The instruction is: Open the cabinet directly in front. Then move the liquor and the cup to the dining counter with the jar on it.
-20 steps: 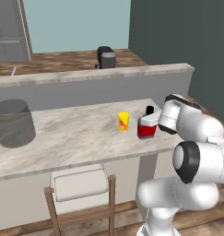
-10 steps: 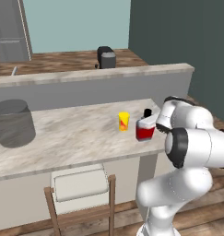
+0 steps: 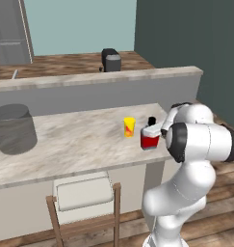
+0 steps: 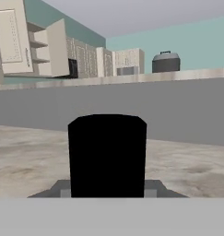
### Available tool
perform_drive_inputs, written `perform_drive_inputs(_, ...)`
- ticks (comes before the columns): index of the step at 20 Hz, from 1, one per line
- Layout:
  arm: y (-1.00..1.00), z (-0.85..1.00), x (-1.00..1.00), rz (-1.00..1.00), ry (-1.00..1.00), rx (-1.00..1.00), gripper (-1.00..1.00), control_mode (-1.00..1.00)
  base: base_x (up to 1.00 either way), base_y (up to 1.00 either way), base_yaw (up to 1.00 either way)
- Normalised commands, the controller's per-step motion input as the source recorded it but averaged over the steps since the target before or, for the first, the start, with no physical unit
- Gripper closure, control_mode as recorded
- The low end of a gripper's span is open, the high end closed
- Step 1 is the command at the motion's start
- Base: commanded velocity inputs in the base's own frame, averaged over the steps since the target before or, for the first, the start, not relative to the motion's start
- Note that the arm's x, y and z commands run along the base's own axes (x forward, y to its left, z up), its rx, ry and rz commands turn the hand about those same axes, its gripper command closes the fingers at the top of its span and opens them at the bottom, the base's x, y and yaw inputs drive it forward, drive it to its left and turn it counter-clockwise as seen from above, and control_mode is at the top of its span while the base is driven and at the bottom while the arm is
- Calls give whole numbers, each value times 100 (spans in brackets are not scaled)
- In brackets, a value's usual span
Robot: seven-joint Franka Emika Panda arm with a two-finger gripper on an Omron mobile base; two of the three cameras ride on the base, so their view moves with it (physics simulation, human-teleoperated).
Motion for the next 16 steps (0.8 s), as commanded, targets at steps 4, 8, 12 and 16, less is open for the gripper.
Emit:
perform_drive_inputs(4, 0, -15, 18, 0, 0, 0, 100, -100, 0, 0, 0)
perform_drive_inputs(8, 0, -7, 14, 0, -1, 0, 100, -100, 0, 0, 0)
perform_drive_inputs(12, 0, -2, 11, 0, 0, 0, 100, -100, 0, 0, 0)
perform_drive_inputs(16, -2, 0, 0, 0, -2, 0, 100, -100, 0, 0, 0)
